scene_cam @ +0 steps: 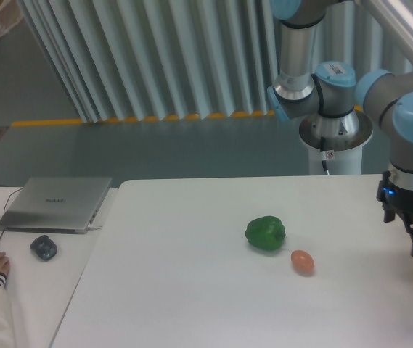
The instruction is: Place the yellow pepper in a basket
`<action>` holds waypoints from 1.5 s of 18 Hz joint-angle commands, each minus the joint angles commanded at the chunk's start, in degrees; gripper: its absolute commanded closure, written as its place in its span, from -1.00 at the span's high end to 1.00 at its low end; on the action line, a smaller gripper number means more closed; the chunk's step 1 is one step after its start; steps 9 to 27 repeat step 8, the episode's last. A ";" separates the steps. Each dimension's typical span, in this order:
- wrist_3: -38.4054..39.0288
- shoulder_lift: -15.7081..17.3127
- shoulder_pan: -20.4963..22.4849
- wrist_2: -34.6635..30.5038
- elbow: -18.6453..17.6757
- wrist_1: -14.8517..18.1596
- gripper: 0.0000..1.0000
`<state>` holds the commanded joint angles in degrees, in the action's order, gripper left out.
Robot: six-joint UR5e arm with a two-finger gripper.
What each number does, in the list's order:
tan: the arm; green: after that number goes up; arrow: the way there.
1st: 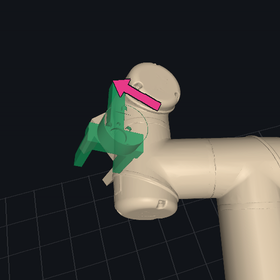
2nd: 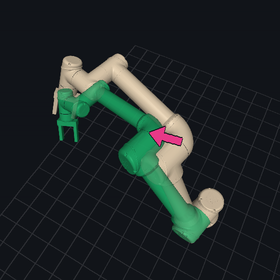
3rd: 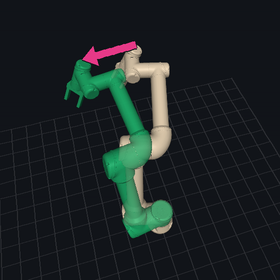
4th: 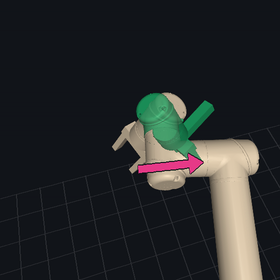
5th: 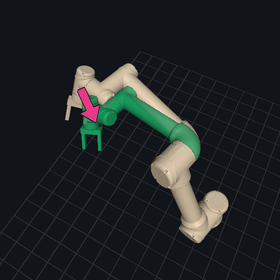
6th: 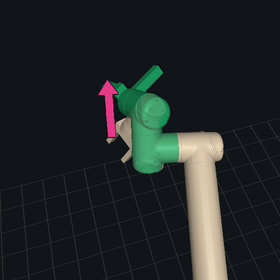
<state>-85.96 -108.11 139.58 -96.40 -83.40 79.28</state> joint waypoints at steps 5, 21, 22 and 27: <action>0.00 0.61 -0.62 0.07 -0.10 0.87 1.00; 0.17 0.79 -0.54 1.91 -0.36 1.32 1.00; 0.17 0.79 -0.54 1.91 -0.36 1.32 1.00; 0.17 0.79 -0.54 1.91 -0.36 1.32 1.00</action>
